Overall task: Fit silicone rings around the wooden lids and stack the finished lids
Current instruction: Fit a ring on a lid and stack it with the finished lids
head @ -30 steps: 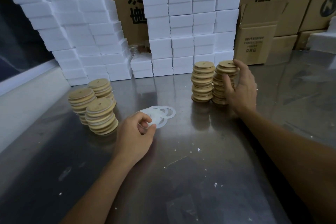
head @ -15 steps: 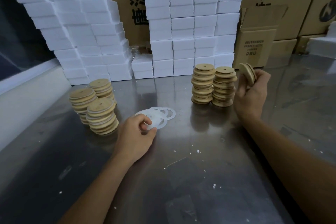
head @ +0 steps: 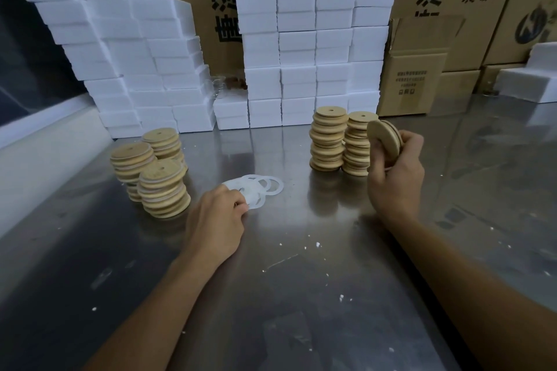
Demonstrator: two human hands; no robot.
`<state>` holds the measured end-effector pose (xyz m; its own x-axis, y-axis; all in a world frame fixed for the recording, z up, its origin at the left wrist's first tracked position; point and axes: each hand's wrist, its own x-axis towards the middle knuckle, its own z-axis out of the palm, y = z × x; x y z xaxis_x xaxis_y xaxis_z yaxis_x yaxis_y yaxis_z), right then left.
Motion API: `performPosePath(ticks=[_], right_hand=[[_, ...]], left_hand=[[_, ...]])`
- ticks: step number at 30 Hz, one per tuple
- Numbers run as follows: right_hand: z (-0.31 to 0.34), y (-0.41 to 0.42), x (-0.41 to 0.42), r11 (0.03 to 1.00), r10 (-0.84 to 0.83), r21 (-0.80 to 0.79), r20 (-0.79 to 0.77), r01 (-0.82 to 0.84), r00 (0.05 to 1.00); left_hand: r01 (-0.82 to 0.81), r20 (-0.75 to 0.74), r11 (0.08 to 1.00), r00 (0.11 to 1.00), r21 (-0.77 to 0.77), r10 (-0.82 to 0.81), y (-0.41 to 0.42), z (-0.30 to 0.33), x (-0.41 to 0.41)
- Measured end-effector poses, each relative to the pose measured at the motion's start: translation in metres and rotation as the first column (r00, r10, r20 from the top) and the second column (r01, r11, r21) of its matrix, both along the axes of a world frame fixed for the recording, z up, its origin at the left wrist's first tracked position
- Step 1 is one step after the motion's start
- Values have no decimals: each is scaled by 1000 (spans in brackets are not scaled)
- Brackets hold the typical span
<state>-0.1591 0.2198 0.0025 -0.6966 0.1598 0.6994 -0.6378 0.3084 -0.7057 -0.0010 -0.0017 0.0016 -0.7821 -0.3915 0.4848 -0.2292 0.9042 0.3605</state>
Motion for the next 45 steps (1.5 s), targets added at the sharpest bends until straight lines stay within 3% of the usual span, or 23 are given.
performPosePath(ticks=[4, 7, 10, 19, 25, 29, 33, 37, 41, 45], right_hand=[[1, -5, 11, 996, 86, 17, -14, -86, 996], [3, -9, 19, 980, 194, 41, 29, -195, 981], [6, -17, 26, 945, 322, 28, 75, -324, 944], [12, -45, 53, 743, 669, -270, 321, -613, 670], [11, -45, 59, 724, 655, -78, 392, -686, 646], [9, -52, 67, 658, 711, -25, 352, -753, 609], [4, -58, 74, 631, 747, 3, 268, -776, 609], [4, -61, 77, 645, 740, -2, 249, -764, 625], [2, -61, 78, 644, 739, 4, 256, -765, 623], [3, -59, 75, 670, 721, -27, 262, -741, 642]], left_hand=[[9, -1, 1000, 1000, 16, -9, 0, 2, 0], [24, -137, 1000, 990, 19, -22, 1, 4, 1], [72, -274, 986, 961, 152, -28, 2, 5, 2], [251, -463, 874, 886, 416, -34, 10, 12, 5], [401, -504, 709, 860, 580, -73, 21, 22, 7], [471, -527, 598, 844, 648, -94, 28, 23, 7], [405, -488, 653, 871, 640, -61, 26, 17, 4], [199, -390, 807, 920, 556, 42, 20, 11, 0], [266, -388, 658, 921, 704, 43, 24, 7, -1], [253, -410, 679, 908, 689, 78, 22, 6, -2]])
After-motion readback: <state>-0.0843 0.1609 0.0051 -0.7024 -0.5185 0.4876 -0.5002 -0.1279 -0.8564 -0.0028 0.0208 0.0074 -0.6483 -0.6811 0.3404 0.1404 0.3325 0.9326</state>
